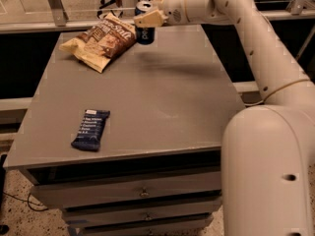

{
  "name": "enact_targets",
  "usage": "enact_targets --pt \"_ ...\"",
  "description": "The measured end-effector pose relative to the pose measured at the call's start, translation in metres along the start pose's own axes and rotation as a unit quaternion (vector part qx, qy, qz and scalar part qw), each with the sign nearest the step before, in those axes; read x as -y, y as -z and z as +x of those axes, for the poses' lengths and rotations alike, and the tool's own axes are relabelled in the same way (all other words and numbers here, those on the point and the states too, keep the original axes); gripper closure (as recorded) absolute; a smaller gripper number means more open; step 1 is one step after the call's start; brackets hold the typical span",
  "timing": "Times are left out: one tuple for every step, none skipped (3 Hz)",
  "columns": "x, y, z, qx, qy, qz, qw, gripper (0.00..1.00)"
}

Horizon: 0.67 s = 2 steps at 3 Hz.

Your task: Move pepsi can near brown chip bag

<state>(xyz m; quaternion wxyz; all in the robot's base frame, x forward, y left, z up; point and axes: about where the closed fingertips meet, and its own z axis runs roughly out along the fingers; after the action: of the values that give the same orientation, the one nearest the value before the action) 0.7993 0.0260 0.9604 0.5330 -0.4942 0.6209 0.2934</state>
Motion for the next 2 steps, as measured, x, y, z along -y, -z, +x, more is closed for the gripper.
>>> enact_targets --pt "0.011 -0.023 0.015 -0.018 -0.007 0.0 0.9998 1.0" --pt "0.017 -0.038 0.028 -0.031 -0.014 -0.002 0.9994 1.0"
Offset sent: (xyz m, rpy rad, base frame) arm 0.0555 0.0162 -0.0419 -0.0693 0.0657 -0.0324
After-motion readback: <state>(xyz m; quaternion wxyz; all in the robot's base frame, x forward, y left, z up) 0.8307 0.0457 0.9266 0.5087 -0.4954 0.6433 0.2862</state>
